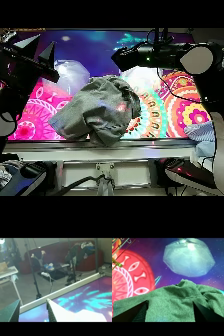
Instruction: Fold the clothes and pants, and hang the long-sleeved shirts on hangers.
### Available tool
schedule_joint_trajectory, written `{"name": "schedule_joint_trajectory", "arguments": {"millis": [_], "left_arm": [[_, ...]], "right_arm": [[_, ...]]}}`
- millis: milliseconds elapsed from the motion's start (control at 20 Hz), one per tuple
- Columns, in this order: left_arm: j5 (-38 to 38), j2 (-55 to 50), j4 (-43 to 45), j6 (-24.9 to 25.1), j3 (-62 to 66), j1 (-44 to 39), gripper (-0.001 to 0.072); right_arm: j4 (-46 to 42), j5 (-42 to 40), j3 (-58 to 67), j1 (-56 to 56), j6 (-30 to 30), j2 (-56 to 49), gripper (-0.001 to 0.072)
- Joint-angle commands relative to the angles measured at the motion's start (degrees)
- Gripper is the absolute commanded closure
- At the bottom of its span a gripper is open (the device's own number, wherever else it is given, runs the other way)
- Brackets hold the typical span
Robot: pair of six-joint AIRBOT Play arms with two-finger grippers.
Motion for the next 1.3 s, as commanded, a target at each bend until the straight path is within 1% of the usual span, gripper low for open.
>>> {"name": "schedule_joint_trajectory", "arguments": {"millis": [0,450,600,650,950,1250], "left_arm": [[0.0,0.0,0.0,0.0,0.0,0.0,0.0372],[0.1,0.0,0.1,0.1,0.0,0.0,0.0372],[5.7,-0.4,0.4,0.0,0.0,0.0,0.0372],[6.6,-0.4,0.4,0.0,0.0,0.0,0.0372],[6.6,-0.4,0.4,0.0,0.0,0.0,0.0372],[6.6,-0.4,0.4,0.0,0.0,0.0,0.0372]], "right_arm": [[0.0,0.0,0.0,0.0,0.0,0.0,0.0079],[0.0,0.0,0.0,0.1,0.0,0.0,0.0079],[0.0,0.0,0.0,0.0,0.0,0.0,0.0079],[0.0,0.0,0.0,0.0,0.0,0.0,0.0079],[0.0,-0.3,0.0,0.0,0.0,0.0,0.0079],[0.2,-8.3,0.0,0.1,0.0,0.0,0.0079]]}}
